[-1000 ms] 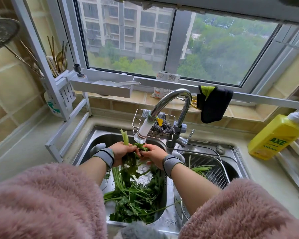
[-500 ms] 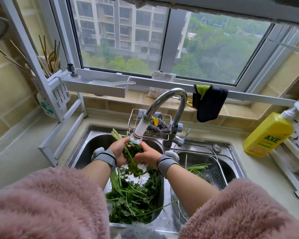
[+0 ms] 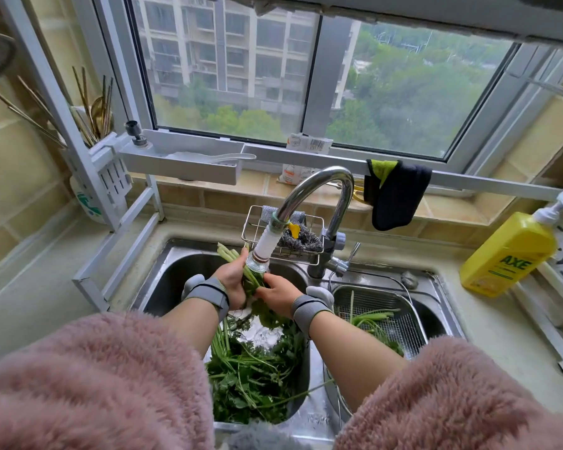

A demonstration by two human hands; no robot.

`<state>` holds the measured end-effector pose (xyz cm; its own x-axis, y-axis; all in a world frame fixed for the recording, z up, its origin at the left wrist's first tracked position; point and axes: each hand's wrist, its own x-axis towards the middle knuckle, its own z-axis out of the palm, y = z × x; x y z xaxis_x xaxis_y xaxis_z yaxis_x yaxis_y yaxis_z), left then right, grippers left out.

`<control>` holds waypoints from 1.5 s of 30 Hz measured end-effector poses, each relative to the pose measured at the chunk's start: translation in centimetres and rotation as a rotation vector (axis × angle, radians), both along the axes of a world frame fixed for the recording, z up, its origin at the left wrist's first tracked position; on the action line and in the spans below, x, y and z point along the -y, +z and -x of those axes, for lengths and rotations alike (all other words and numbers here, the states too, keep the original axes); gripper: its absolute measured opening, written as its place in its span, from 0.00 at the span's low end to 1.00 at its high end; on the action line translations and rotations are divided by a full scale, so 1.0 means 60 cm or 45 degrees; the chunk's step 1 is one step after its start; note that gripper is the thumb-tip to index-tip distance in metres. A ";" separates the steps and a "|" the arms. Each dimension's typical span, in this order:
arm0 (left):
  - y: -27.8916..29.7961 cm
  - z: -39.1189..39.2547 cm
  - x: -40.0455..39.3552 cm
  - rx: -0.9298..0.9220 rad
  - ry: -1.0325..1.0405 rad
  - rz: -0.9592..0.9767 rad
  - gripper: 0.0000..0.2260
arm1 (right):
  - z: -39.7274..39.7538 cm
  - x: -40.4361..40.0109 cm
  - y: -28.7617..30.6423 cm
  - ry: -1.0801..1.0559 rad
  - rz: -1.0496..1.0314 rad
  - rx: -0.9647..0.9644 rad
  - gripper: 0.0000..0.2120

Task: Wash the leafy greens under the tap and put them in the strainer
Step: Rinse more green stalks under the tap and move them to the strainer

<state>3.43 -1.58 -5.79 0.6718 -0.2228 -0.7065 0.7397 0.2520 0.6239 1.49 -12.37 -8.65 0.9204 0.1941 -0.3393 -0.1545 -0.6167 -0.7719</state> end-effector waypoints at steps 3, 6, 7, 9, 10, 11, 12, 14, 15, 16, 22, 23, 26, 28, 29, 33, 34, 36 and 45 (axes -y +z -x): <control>-0.002 0.002 0.000 0.002 0.028 0.077 0.22 | -0.005 0.003 -0.006 -0.002 0.054 -0.023 0.13; -0.010 0.005 -0.010 0.016 0.066 0.005 0.16 | -0.008 0.013 -0.013 -0.002 0.142 -0.030 0.13; -0.013 0.006 -0.015 0.025 0.046 -0.021 0.15 | -0.009 0.015 -0.015 0.007 0.170 -0.045 0.13; -0.015 0.008 -0.023 0.042 0.028 -0.057 0.12 | -0.009 0.020 -0.018 0.037 0.221 -0.092 0.17; -0.017 0.008 -0.027 0.042 0.040 -0.065 0.10 | -0.007 0.021 -0.020 0.054 0.229 -0.111 0.19; -0.018 0.008 -0.029 0.041 0.049 -0.078 0.07 | -0.006 0.023 -0.021 0.060 0.224 -0.107 0.20; -0.020 0.009 -0.031 0.040 0.056 -0.101 0.06 | -0.005 0.023 -0.022 0.065 0.219 -0.103 0.20; -0.028 0.009 -0.036 0.044 0.078 -0.160 0.05 | -0.004 0.021 -0.025 0.050 0.211 -0.117 0.19; -0.031 0.007 -0.037 0.058 0.082 -0.195 0.05 | -0.006 0.020 -0.025 0.030 0.204 -0.128 0.16; -0.034 0.008 -0.039 0.077 0.084 -0.234 0.05 | -0.008 0.019 -0.026 0.009 0.186 -0.139 0.12; -0.030 0.014 -0.044 0.252 0.126 -0.383 0.08 | -0.025 0.006 -0.015 -0.050 0.042 -0.134 0.16; -0.029 0.016 -0.045 0.278 0.125 -0.399 0.08 | -0.026 0.005 -0.014 -0.051 0.026 -0.135 0.16; -0.027 0.026 -0.049 0.313 0.122 -0.423 0.08 | -0.025 -0.002 -0.021 -0.105 -0.044 -0.166 0.15; -0.026 0.029 -0.052 0.315 0.123 -0.450 0.09 | -0.026 -0.005 -0.028 -0.151 -0.110 -0.174 0.14; -0.027 0.033 -0.053 0.316 0.134 -0.472 0.09 | -0.026 -0.006 -0.031 -0.158 -0.127 -0.179 0.14; -0.030 0.040 -0.054 0.354 0.153 -0.518 0.09 | -0.027 -0.005 -0.047 -0.149 -0.088 -0.189 0.14; -0.032 0.046 -0.054 0.370 0.143 -0.526 0.10 | -0.019 -0.005 -0.053 -0.123 -0.024 -0.202 0.14; -0.034 0.057 -0.052 0.390 0.106 -0.523 0.10 | 0.004 0.002 -0.054 -0.072 0.109 -0.217 0.14; -0.045 0.092 -0.062 0.359 -0.082 -0.492 0.08 | 0.086 0.016 -0.037 -0.299 0.255 -0.178 0.16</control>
